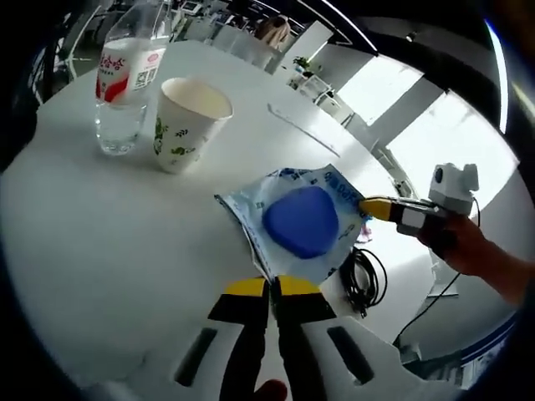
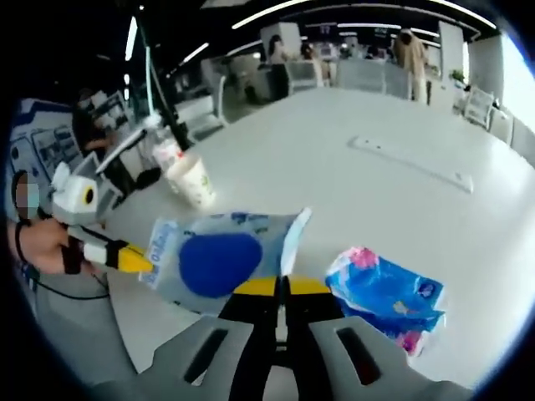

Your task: Arrange the tabletop items into an orderly group along one side of the table until the central work area is clear of visible clutter.

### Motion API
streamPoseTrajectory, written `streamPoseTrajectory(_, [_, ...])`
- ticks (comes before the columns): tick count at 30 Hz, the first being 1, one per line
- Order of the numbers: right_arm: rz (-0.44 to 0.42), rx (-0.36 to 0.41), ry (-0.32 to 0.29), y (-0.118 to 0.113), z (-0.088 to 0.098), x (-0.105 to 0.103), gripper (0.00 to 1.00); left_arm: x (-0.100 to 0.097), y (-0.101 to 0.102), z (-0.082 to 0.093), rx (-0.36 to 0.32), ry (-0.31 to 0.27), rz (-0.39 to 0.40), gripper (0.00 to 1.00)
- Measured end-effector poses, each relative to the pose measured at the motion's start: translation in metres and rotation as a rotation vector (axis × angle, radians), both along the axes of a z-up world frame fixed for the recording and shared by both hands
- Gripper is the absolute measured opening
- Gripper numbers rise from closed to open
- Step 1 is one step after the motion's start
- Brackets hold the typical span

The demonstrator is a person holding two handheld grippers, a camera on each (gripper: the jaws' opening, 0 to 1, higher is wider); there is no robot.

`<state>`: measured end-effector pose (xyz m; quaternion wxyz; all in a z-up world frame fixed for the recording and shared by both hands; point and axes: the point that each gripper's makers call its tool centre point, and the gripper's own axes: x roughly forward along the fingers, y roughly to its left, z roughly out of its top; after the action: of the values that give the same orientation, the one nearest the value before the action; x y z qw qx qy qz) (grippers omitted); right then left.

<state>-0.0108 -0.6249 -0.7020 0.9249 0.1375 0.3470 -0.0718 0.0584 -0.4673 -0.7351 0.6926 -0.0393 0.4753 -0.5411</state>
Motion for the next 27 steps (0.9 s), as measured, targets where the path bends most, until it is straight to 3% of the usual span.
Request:
streamPoseTrajectory(16, [-0.03, -0.003, -0.048, 0.026, 0.014, -0.021, 0.0, 0.028, -0.013, 0.006, -0.013, -0.042, 0.002, 0.0])
streamPoseTrajectory(27, [-0.058, 0.012, -0.069, 0.029, 0.013, -0.019, 0.0, 0.042, -0.026, 0.012, -0.021, -0.066, 0.001, 0.0])
